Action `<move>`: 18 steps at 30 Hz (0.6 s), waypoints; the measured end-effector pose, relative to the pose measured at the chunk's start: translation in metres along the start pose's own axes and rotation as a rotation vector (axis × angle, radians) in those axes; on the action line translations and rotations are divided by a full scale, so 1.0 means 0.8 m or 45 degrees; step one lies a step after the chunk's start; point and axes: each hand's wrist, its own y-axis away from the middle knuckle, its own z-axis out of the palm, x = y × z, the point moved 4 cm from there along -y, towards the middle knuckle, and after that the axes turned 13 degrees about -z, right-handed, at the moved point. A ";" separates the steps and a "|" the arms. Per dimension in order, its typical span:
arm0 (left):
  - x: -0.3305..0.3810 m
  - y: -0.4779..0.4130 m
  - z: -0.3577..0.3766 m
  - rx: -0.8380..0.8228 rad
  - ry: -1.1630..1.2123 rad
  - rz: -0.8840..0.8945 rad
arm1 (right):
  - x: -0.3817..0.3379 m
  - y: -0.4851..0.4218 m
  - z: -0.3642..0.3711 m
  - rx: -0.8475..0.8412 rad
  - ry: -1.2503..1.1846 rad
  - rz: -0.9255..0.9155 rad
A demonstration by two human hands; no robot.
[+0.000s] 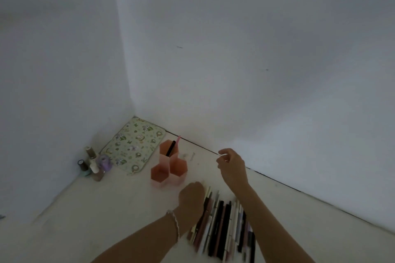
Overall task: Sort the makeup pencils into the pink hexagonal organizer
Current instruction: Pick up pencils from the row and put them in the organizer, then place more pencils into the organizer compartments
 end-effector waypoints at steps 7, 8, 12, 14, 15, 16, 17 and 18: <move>0.004 -0.013 0.013 0.054 -0.011 0.043 | 0.047 0.009 0.005 -0.109 0.062 0.055; 0.008 -0.017 -0.007 0.117 -0.003 0.155 | 0.050 0.006 0.008 -0.109 0.108 0.058; 0.010 -0.044 -0.083 0.147 0.538 0.165 | 0.062 -0.001 0.040 -0.252 0.392 0.162; 0.004 -0.047 -0.113 0.223 0.729 0.115 | 0.066 0.000 0.058 -0.359 0.597 0.206; -0.001 -0.051 -0.123 0.275 0.786 0.115 | 0.068 0.001 0.066 -0.405 0.695 0.218; -0.007 -0.053 -0.130 0.323 0.805 0.121 | 0.071 0.003 0.075 -0.448 0.765 0.229; -0.012 -0.055 -0.135 0.350 0.832 0.123 | 0.075 0.005 0.082 -0.490 0.820 0.230; -0.018 -0.056 -0.139 0.333 0.877 0.121 | 0.077 0.008 0.091 -0.516 0.851 0.226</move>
